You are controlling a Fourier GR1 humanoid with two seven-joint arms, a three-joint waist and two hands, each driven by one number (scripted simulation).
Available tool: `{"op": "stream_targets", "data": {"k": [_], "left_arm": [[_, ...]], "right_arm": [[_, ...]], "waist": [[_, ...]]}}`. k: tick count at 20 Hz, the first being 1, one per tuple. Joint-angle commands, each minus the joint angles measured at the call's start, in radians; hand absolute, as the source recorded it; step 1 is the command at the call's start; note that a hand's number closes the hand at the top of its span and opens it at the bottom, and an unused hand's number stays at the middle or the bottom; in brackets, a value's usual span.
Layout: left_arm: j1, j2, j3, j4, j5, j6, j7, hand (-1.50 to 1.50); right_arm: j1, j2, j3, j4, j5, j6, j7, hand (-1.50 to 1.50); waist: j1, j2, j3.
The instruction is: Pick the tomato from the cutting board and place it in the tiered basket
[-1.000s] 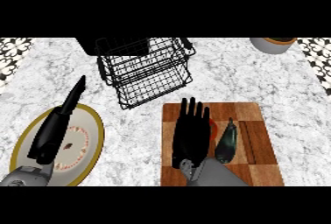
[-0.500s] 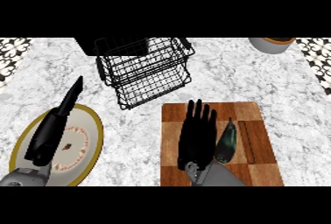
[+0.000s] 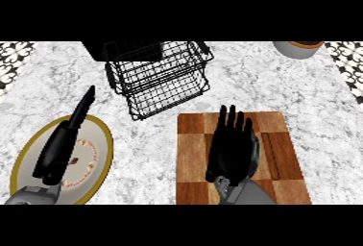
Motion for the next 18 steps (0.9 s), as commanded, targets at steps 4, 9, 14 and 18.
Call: {"op": "stream_targets", "data": {"k": [4, 9, 14, 18], "left_arm": [[-0.025, 0.001, 0.031, -0.019, 0.015, -0.048, 0.024, 0.00], [-0.055, -0.023, 0.036, 0.054, -0.016, -0.055, -0.023, 0.00], [-0.015, -0.054, 0.022, -0.047, -0.053, -0.039, 0.047, 0.00], [-0.015, -0.080, 0.049, 0.030, -0.069, -0.034, -0.021, 0.00]], "right_arm": [[0.005, 0.022, -0.045, 0.059, 0.015, 0.000, 0.126, -1.50], [0.012, 0.022, -0.033, 0.177, 0.029, -0.124, 0.091, -1.50], [0.033, 0.022, -0.035, 0.145, 0.031, -0.128, 0.094, -1.50], [0.058, 0.016, -0.158, 0.197, 0.052, -0.145, -0.053, -1.50]], "waist": [[0.006, 0.002, 0.000], [0.007, 0.005, 0.000], [0.009, 0.002, 0.001], [0.002, 0.003, 0.000]]}}
